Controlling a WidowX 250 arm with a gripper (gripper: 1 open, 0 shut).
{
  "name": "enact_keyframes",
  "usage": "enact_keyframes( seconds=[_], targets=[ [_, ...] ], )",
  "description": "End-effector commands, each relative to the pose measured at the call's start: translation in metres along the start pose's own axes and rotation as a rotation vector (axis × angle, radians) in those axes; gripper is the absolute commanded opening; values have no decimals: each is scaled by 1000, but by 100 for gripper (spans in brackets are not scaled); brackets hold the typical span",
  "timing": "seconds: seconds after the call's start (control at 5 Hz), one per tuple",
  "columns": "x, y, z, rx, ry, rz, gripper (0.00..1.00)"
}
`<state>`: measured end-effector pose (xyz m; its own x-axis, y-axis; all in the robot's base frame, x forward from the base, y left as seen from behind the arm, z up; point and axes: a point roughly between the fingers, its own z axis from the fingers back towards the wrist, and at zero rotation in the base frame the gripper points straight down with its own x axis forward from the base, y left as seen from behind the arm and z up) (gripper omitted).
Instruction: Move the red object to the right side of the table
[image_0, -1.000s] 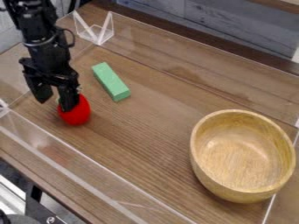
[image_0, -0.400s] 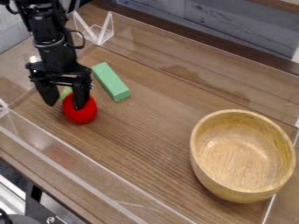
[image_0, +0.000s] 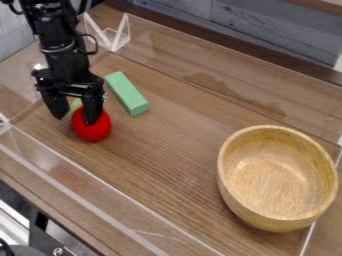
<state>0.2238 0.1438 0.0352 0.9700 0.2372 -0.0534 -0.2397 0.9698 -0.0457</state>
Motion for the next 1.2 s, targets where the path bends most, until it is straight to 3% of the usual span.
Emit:
enact_keyframes(
  seconds=[0.0,0.2,0.6,0.8,1.0],
  targets=[
    [8,9,15,21,-16,-24,100],
    [9,15,23,24,-6,-30,100],
    [-1,29,19,15,6,38,100],
    [-7,31,9,17,8,39,0],
    [-9,29,10,19,8,-13,0]
  ],
)
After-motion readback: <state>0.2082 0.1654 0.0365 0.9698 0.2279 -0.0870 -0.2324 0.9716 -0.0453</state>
